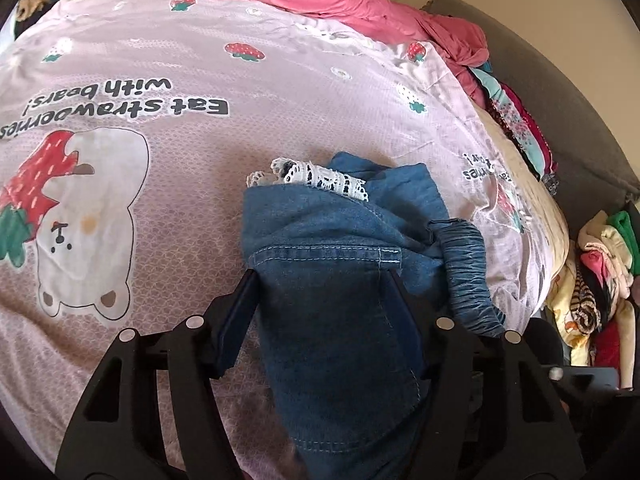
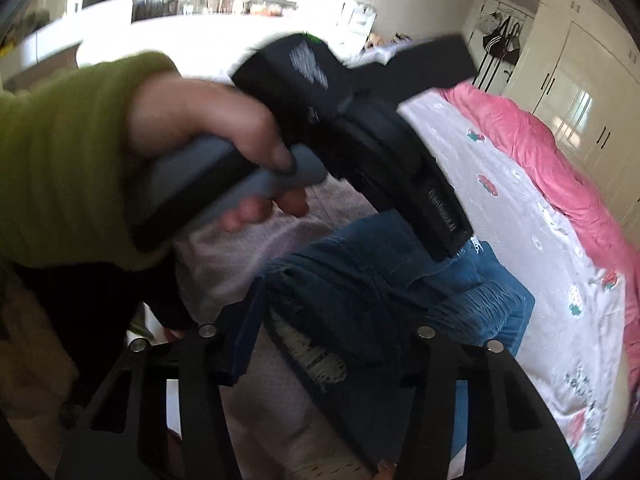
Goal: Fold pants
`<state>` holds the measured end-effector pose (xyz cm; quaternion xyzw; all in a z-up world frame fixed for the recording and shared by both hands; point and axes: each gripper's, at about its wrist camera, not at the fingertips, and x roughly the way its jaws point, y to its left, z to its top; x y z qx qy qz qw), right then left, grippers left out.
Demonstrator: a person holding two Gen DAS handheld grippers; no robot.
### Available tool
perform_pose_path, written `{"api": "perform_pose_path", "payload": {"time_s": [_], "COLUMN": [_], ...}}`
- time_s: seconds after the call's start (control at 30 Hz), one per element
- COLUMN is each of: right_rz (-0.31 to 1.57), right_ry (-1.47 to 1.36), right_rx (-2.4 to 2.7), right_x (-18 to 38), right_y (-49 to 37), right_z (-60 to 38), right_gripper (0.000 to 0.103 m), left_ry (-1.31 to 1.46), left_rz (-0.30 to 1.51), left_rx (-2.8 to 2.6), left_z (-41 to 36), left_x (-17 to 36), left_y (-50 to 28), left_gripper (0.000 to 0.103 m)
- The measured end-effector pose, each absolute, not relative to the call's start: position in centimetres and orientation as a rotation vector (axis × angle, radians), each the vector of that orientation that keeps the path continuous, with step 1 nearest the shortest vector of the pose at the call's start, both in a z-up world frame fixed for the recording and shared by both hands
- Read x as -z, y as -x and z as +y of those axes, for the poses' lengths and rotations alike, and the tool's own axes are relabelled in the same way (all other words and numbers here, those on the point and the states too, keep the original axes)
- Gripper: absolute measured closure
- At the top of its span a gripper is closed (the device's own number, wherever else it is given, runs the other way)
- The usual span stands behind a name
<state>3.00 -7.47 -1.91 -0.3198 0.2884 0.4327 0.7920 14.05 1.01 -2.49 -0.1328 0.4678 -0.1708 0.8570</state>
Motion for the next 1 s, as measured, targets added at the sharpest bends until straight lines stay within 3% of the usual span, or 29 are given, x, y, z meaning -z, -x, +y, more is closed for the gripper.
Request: {"api": "perform_pose_path", "payload": {"time_s": [0.07,0.23,0.6,1.0], "right_rz": [0.651,0.696,0.777,0.77], "right_ry": [0.64,0.544,0.423,0.353], "right_rx": [-0.982,-1.045,-1.04,-1.038], "right_x": [2.4,1.9,4.3,3.6], "right_y": [-3.7,-3.4,-4.0,-3.5], "right_z": [-7.2,-8.6,-10.7,-12.1], "right_gripper": [0.083,0.095,0.095,0.088], "left_ry": [0.292,0.304,0.285,0.262], "left_rz": [0.982,0.979,0.96,0.922], "left_rx": [0.357,0.355,0.333,0.319], "left_z": [1.3,1.5,1.0,0.7], "left_x": [2.6,2.9,2.8,1.6], "left_y": [-14.1,-14.2,-13.9,-13.2], "left_gripper": [0.049,0.046,0.044,0.044]}}
